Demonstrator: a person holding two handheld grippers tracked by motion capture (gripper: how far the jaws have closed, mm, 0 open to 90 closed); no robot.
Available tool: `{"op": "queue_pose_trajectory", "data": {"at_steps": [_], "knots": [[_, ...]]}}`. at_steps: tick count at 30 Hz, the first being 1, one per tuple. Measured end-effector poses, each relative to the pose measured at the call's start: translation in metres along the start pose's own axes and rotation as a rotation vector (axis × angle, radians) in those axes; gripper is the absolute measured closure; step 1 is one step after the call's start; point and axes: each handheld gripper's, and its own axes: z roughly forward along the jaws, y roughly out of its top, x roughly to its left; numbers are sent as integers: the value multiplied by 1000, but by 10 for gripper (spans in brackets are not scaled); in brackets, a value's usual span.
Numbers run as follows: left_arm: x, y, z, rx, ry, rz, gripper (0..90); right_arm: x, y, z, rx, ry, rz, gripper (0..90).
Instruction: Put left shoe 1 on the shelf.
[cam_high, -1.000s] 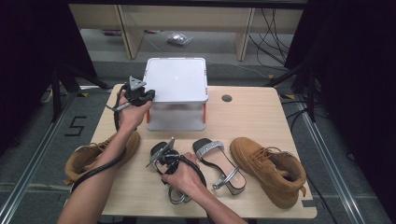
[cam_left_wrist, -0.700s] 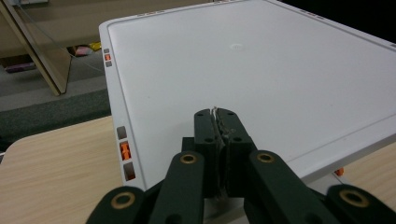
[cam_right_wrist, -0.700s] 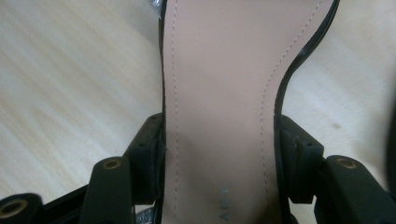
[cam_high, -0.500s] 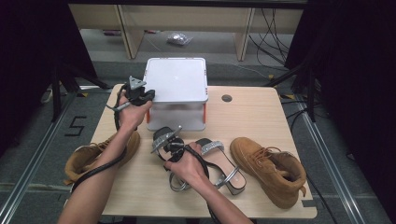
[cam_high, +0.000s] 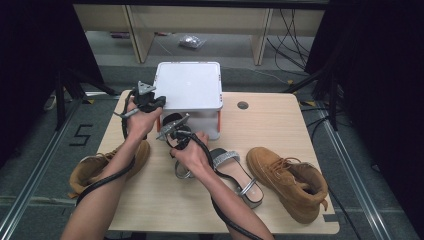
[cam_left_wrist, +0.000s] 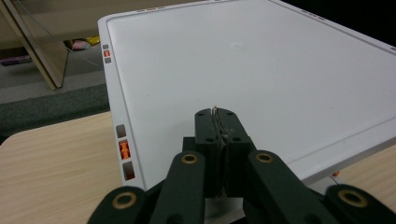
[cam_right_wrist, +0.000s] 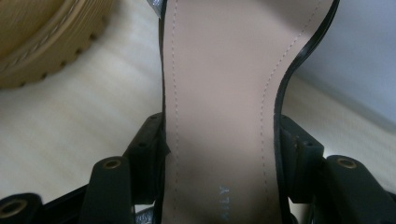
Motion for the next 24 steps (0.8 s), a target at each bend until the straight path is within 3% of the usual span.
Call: {"op": "queue_pose_trajectory", "data": {"at_steps": [1, 6, 7, 9, 10, 12, 13, 16, 19, 20, 21, 22, 24], "knots": [[0, 0, 0, 1, -1, 1, 876, -2, 5, 5, 2, -10, -17, 435], [1, 0, 0, 1, -9, 4, 877, -6, 10, 16, -19, -29, -10, 434], [1, 0, 0, 1, -11, 1, 877, -6, 12, 20, -12, -29, 9, 434], [1, 0, 0, 2, -11, 0, 877, -7, 12, 23, -20, -41, -5, 434], [1, 0, 0, 3, -9, -6, 877, -6, 14, 26, -18, -35, 21, 434], [1, 1, 0, 4, -7, -12, 878, -5, 15, 27, -20, -31, 26, 434], [1, 1, 0, 4, -8, -14, 878, -6, 15, 29, -24, -40, 4, 434], [2, 1, 0, 8, -11, -14, 879, -4, 18, 35, -17, -45, 33, 432], [2, 1, 0, 5, -13, -12, 879, -5, 18, 40, -36, -75, -6, 432], [2, 1, 0, 4, -13, -12, 879, -3, 19, 40, -27, -61, 27, 432], [2, 1, 0, 3, -13, -12, 879, -4, 19, 43, -39, -74, -3, 431], [2, 1, 0, 3, -14, -13, 879, -4, 19, 44, -11, -65, 14, 430], [2, 1, 0, 3, -14, -13, 879, -3, 19, 46, -7, -57, 19, 427]]}}
